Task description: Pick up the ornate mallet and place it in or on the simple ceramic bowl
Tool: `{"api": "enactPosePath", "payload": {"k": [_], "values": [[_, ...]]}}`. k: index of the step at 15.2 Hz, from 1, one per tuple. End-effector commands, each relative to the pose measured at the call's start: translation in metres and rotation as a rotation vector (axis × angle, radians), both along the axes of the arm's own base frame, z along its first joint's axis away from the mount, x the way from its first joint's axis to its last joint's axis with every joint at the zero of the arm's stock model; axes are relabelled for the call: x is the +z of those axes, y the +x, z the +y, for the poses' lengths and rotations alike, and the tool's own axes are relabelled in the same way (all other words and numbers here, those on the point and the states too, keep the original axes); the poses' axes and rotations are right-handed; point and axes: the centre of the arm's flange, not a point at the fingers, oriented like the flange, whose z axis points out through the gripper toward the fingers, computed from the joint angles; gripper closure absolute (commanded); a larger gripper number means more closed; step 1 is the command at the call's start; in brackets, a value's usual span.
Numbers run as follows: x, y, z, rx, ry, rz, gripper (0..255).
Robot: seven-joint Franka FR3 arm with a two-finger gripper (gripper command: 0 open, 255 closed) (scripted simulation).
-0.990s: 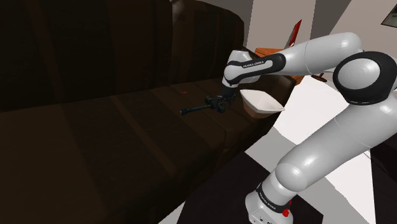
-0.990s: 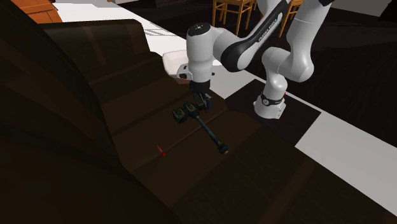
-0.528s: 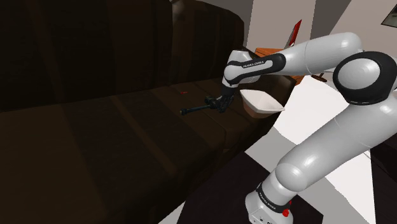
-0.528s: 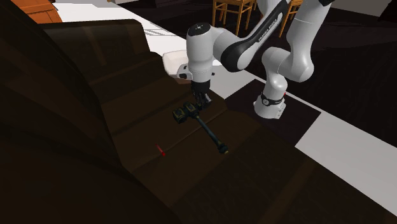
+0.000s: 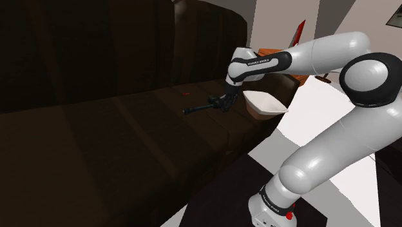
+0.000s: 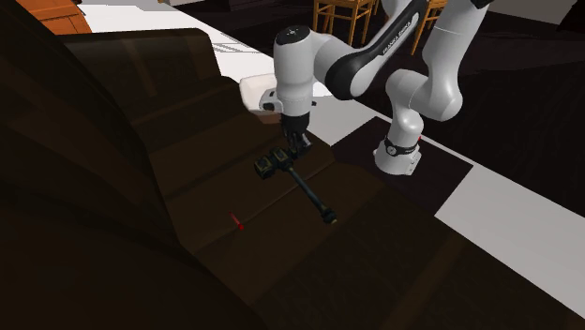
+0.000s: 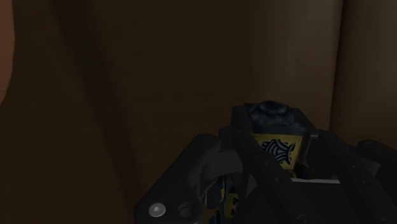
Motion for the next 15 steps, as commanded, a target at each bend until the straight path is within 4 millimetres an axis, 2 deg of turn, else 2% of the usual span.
{"api": "enactPosePath", "payload": {"k": [1,15], "values": [[0.011,-0.001,0.001,0.0,0.0,0.0,255],[0.085,-0.001,0.001,0.0,0.0,0.0,255]]}}
